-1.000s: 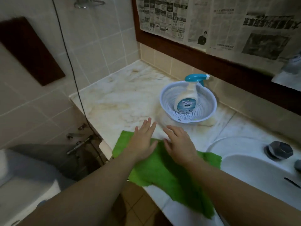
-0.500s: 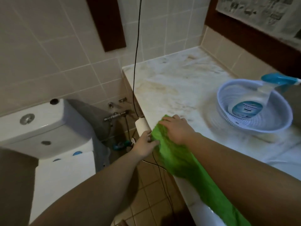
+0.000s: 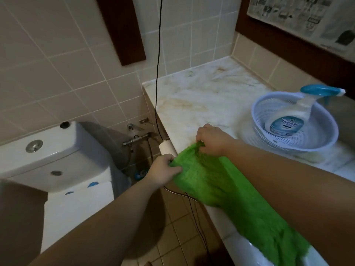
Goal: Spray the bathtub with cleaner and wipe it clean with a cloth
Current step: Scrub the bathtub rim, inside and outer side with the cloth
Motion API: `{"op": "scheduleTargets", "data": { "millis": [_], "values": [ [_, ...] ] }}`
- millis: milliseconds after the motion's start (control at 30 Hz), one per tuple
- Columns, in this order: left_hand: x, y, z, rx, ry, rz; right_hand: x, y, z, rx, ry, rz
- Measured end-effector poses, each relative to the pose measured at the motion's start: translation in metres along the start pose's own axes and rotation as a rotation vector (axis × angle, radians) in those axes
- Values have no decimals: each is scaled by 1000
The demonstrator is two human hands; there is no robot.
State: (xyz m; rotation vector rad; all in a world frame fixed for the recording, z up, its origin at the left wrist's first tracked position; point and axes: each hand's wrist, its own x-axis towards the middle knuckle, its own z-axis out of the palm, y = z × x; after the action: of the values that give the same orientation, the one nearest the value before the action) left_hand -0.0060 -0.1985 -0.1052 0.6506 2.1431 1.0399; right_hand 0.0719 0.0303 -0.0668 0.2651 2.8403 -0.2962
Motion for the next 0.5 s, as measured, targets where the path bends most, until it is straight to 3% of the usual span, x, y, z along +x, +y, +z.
{"op": "scheduleTargets", "data": {
  "millis": [133, 500],
  "values": [
    [-14, 32, 3, -20, -26, 165, -34, 14, -20, 158, 56, 96],
    [-55, 102, 87, 97, -419, 394, -190, 49, 2, 242, 266, 329]
  ]
}}
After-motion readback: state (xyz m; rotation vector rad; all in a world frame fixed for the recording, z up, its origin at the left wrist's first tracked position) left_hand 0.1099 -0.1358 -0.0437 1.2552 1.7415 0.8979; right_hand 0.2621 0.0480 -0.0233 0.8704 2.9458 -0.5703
